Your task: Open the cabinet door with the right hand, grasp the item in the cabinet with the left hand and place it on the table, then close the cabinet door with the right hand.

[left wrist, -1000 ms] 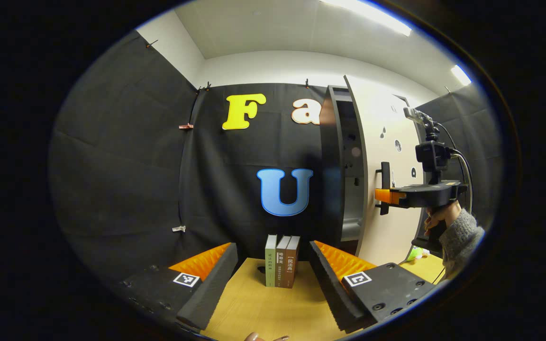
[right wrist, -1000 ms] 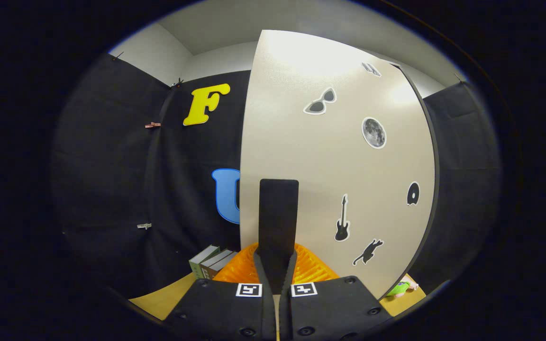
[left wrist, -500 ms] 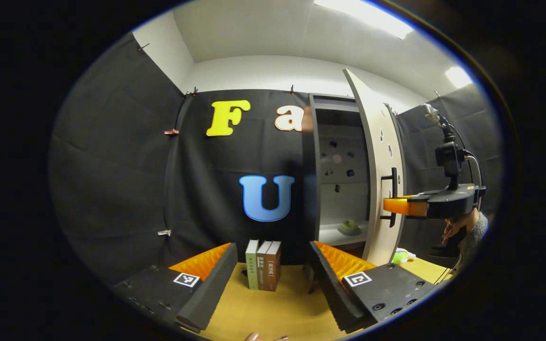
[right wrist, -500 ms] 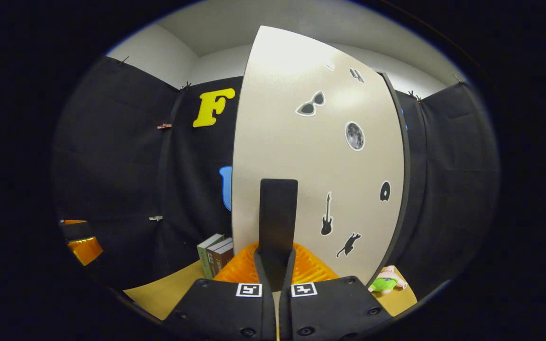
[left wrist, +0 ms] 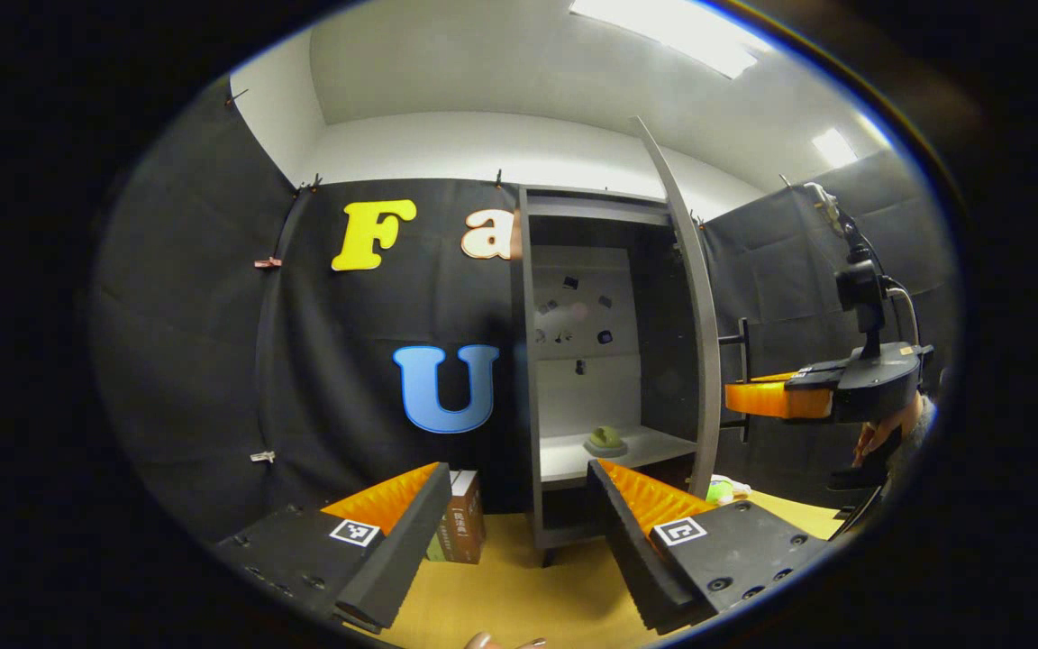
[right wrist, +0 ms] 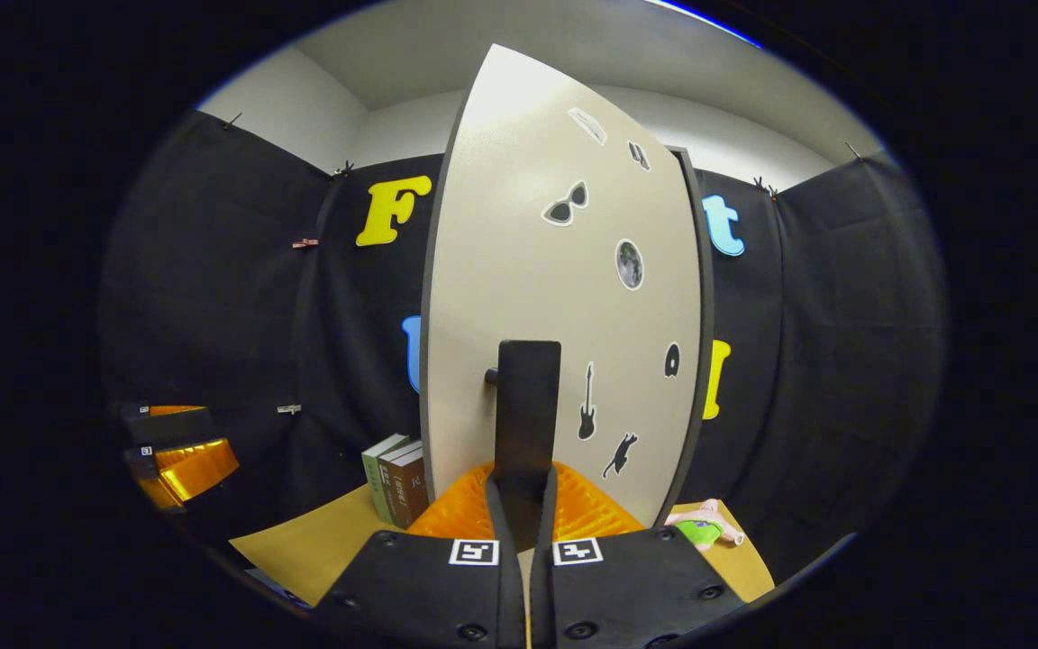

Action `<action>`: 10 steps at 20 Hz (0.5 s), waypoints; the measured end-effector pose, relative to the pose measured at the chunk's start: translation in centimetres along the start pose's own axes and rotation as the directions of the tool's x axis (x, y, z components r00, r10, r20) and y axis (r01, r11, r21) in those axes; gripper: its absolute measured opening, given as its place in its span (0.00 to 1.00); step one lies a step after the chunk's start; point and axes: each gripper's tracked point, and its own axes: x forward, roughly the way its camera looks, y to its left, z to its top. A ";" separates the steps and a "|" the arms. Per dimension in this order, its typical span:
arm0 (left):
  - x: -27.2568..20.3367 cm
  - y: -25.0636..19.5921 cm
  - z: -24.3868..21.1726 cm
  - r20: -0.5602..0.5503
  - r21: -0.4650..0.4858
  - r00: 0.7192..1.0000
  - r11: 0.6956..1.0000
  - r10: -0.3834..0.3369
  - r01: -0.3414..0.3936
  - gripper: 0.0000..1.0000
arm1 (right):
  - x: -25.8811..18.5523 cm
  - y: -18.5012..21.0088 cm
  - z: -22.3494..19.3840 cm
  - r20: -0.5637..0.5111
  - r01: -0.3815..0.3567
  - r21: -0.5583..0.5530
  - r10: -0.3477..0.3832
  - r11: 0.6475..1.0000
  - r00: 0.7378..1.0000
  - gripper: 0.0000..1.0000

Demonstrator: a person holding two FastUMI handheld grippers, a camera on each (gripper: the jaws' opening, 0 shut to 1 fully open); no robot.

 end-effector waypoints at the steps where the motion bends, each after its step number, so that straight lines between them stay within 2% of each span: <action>1: 0.1 -0.6 -0.1 0.000 -0.001 1.000 1.000 -0.015 0.015 0.92 | -0.3 -0.3 0.0 -0.003 0.008 0.006 -0.008 1.000 1.000 0.07; 10: 1.5 -5.9 -0.2 -0.004 0.003 0.988 0.988 -0.152 0.152 0.95 | -1.7 -5.0 0.5 0.004 0.185 -0.004 -0.185 0.983 0.983 0.07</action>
